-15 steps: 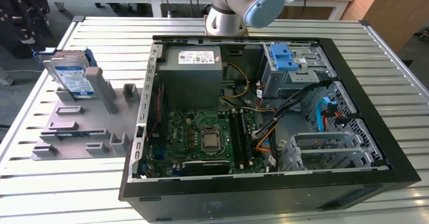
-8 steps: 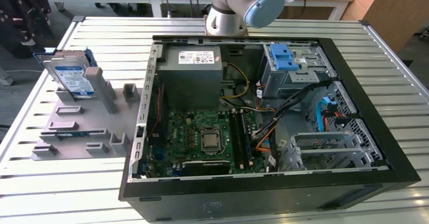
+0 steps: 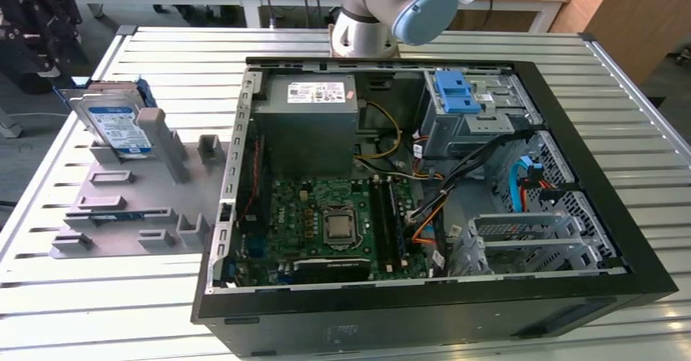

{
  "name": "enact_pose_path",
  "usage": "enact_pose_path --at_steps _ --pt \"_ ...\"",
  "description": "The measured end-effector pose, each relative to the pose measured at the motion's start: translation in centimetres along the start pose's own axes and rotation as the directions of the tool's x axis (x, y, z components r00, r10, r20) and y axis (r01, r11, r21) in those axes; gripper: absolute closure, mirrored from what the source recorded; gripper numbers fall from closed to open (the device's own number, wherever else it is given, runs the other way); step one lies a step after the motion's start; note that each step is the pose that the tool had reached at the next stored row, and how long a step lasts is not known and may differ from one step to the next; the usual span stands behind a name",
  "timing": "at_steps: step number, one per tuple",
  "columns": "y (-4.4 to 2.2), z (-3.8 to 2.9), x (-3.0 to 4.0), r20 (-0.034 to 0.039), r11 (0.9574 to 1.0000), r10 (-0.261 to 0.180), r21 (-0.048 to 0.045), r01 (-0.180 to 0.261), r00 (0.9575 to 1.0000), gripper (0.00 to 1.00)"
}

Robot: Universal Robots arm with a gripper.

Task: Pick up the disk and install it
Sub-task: 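Pick up the disk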

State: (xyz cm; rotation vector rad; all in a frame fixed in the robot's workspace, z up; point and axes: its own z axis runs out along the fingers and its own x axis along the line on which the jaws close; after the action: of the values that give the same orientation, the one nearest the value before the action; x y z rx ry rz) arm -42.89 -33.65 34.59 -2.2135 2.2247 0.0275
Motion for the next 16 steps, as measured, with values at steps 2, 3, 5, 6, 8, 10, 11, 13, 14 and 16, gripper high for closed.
enact_pose_path --at_steps 2,3,5,6,8,10,11,13,14,16 --pt "0.18 0.21 -0.1 -0.0004 1.0 0.0 0.0002 0.0 1.0 0.45" --pt "0.25 0.31 -0.15 -0.0006 1.0 0.0 0.0003 0.0 1.0 0.45" --pt "0.33 0.52 -0.24 -0.001 1.0 0.0 0.0006 0.0 1.0 0.45" --pt "0.42 0.65 -0.26 -0.0011 1.0 0.0 0.0011 0.0 1.0 0.45" --pt "0.56 0.94 -0.28 -0.0011 1.0 0.0 0.0022 0.0 1.0 0.45" --pt "0.69 1.21 -0.28 -0.0011 1.0 0.0 0.0026 0.0 1.0 0.45" --pt "0.73 1.34 -0.29 -0.0011 1.0 0.0 0.0026 0.0 1.0 0.45" --pt "0.76 1.54 -0.33 -0.0011 1.0 0.0 0.0027 0.0 1.0 0.45" --pt "0.77 1.6 -0.37 -0.0012 1.0 0.0 0.0026 0.0 1.0 0.45" --pt "0.79 1.73 -0.47 -0.0012 1.0 0.0 0.0026 0.0 1.0 0.45"
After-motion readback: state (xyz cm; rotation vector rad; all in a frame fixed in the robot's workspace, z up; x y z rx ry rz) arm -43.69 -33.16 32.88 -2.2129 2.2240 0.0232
